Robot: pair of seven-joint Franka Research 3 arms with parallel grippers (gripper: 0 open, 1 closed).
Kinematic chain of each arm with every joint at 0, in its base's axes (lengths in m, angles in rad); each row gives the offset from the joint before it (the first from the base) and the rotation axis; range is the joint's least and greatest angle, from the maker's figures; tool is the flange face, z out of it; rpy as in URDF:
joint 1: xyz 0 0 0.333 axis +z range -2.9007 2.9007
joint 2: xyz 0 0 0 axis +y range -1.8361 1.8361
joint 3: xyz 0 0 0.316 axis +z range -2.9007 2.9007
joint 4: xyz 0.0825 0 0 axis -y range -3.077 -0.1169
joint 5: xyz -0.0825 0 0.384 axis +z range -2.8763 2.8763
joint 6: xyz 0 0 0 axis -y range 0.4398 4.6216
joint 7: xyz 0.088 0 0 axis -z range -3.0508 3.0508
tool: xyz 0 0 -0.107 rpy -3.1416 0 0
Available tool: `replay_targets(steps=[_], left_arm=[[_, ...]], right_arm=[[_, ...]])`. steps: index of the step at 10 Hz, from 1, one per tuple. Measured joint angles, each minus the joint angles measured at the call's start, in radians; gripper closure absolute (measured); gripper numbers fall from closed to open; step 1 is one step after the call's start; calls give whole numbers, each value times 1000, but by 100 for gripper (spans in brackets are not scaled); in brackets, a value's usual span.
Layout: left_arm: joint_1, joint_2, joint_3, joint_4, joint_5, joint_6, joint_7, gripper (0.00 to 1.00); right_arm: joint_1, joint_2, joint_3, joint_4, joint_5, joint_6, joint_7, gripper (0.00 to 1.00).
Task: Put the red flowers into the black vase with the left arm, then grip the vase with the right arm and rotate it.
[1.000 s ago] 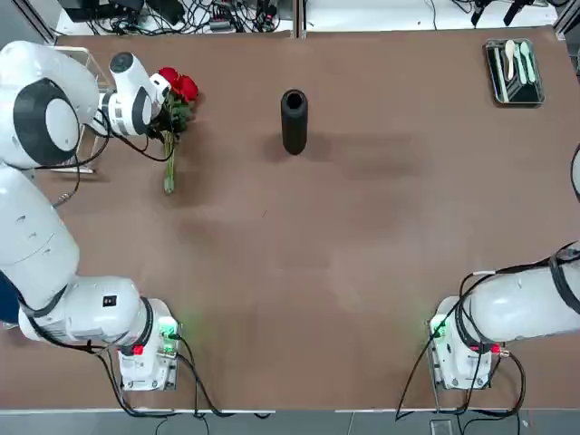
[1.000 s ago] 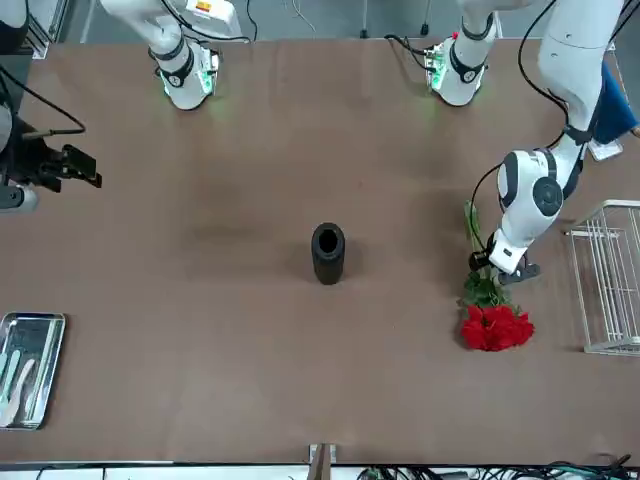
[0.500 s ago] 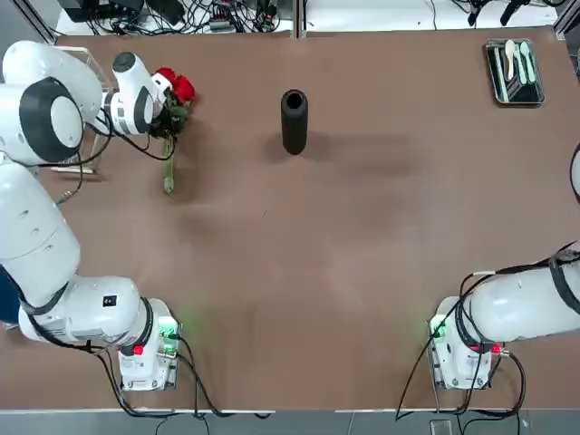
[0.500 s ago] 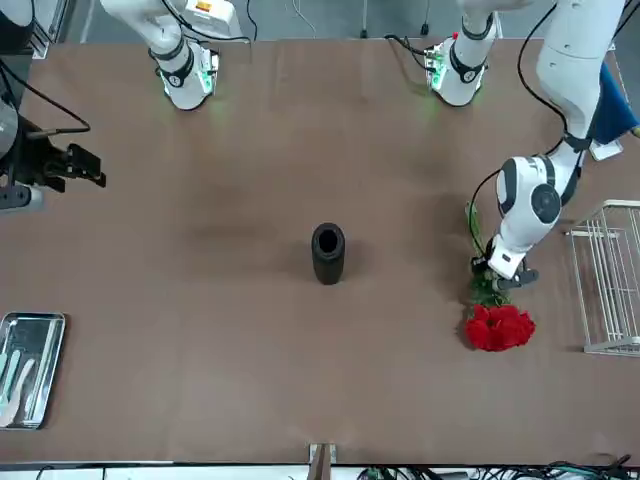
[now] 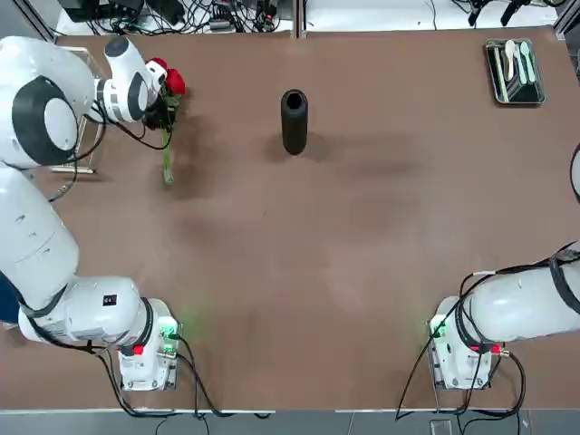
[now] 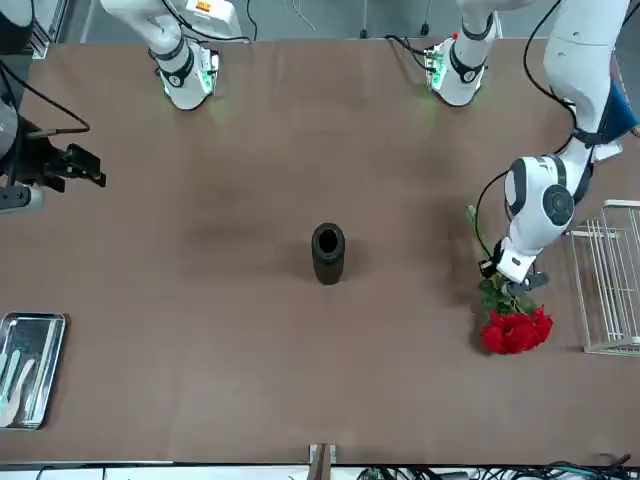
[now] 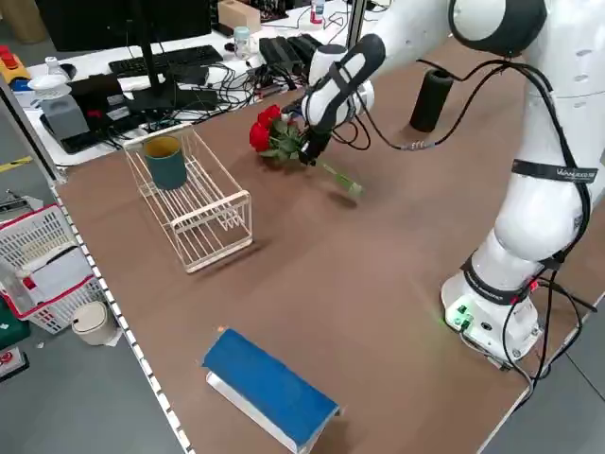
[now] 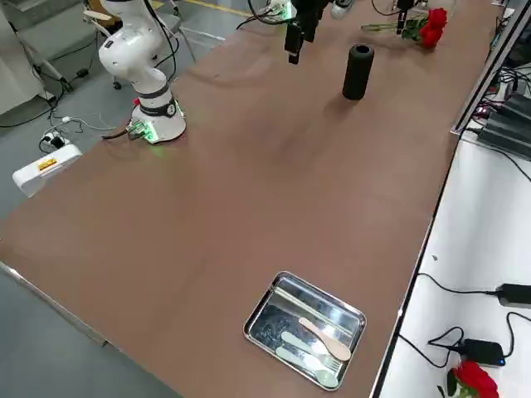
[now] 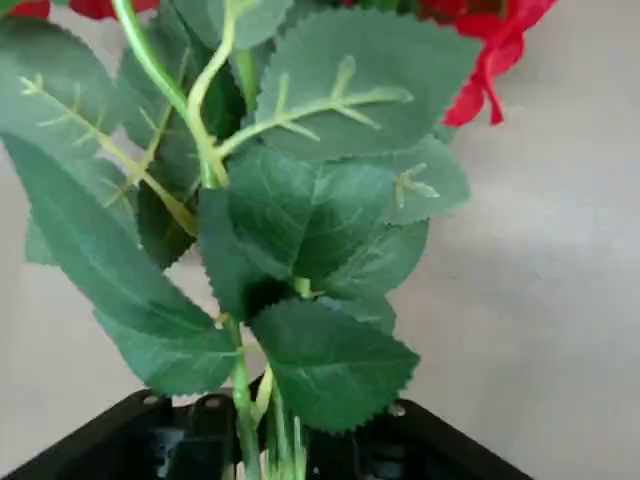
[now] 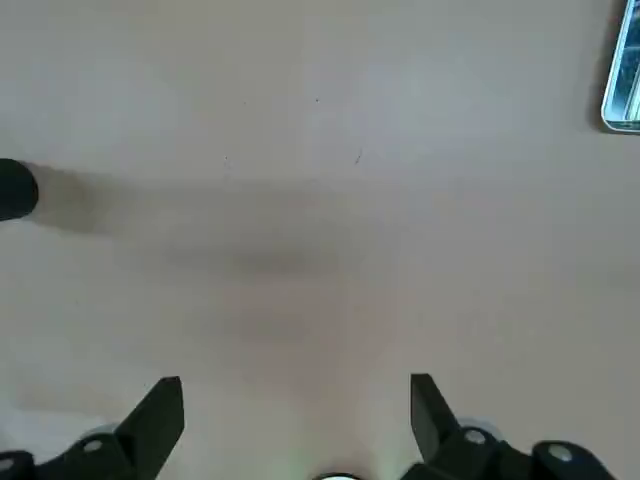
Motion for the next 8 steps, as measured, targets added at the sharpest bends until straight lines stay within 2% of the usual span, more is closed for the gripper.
replay_targets(steps=[3,5,7,8], left_arm=[[0,-108,0,64,1,-160,-203,93],[-1,-158,-3,178,26,-325,-355,93],[-28,-178,-20,294,171,-479,-585,93],[-65,-178,-30,328,246,-534,-721,93]], right_arm=[[0,0,-1,0,0,0,0,0],[0,0,-1,0,0,-2,0,0],[0,0,-1,0,0,-4,0,0],[0,-1,-1,0,0,-6,0,0]])
